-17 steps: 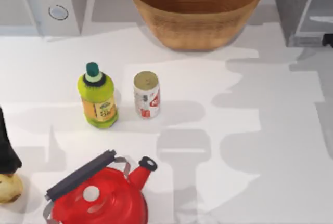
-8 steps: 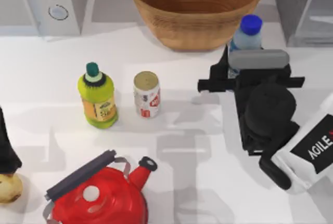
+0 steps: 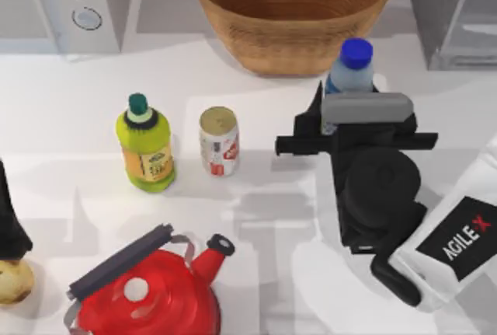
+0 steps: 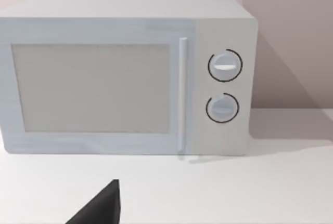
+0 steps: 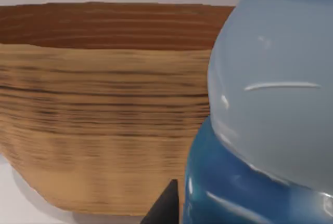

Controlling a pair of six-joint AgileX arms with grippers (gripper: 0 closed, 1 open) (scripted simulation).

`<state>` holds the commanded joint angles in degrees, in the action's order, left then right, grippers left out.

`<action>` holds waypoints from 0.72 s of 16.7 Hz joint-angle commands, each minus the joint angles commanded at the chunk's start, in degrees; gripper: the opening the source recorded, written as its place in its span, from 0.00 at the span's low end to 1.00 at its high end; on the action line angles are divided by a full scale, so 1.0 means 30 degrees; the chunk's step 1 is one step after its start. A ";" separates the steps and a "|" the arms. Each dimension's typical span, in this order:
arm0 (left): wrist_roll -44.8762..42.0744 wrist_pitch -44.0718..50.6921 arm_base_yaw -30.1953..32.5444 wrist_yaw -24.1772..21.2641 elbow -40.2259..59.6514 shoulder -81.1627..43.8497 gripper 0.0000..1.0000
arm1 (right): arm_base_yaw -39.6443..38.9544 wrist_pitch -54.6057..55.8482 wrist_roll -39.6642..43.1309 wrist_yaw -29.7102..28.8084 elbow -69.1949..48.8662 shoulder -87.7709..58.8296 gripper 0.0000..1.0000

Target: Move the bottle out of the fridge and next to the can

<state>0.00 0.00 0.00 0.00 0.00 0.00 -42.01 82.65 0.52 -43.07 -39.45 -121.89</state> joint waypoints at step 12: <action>0.0000 0.0000 0.0000 0.0000 0.0000 0.0000 1.00 | -0.0065 0.0049 0.0044 -0.0072 0.0072 -0.0044 0.45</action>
<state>0.00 0.00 0.00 0.00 0.00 0.00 -42.21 82.79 0.66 -43.28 -39.23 -122.02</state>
